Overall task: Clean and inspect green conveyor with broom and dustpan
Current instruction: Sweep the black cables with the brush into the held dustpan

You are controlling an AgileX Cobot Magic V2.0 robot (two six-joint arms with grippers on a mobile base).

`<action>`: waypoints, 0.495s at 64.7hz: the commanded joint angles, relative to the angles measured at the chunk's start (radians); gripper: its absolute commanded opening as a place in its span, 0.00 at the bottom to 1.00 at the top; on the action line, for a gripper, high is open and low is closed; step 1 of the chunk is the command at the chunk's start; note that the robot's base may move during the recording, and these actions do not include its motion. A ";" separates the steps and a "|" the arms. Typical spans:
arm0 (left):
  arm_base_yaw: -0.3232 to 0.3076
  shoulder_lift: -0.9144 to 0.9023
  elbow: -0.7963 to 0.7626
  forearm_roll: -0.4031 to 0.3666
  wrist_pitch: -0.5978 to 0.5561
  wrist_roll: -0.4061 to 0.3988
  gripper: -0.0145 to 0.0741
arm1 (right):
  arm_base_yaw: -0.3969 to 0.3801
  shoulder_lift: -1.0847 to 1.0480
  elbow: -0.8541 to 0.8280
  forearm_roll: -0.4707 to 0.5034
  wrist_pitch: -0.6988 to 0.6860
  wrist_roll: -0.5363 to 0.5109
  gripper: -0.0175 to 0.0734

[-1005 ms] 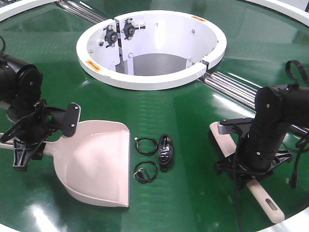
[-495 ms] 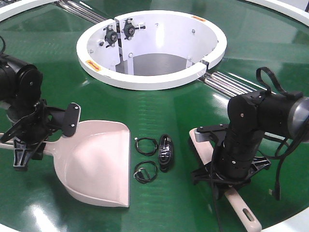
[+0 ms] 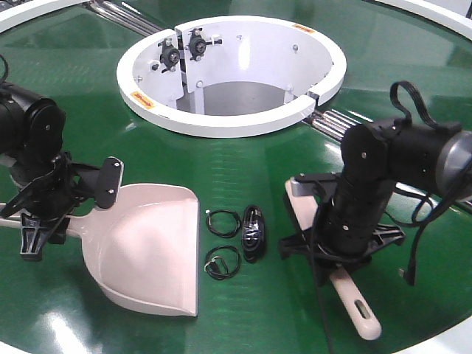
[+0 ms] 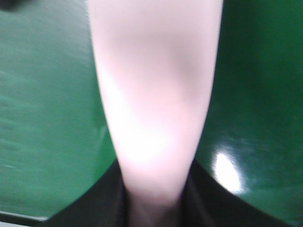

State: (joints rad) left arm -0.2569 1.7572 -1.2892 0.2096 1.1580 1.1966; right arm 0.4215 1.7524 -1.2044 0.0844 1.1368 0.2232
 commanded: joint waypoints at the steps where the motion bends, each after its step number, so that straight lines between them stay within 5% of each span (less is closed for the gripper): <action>1: -0.006 -0.037 -0.030 -0.006 0.007 0.000 0.16 | 0.012 -0.041 -0.061 -0.003 0.016 0.018 0.19; 32: -0.006 -0.037 -0.030 -0.006 0.007 0.000 0.16 | 0.058 0.098 -0.159 0.024 0.072 0.025 0.19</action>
State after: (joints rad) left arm -0.2569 1.7572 -1.2892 0.2088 1.1580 1.1966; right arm 0.4530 1.8670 -1.3062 0.0913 1.1955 0.2502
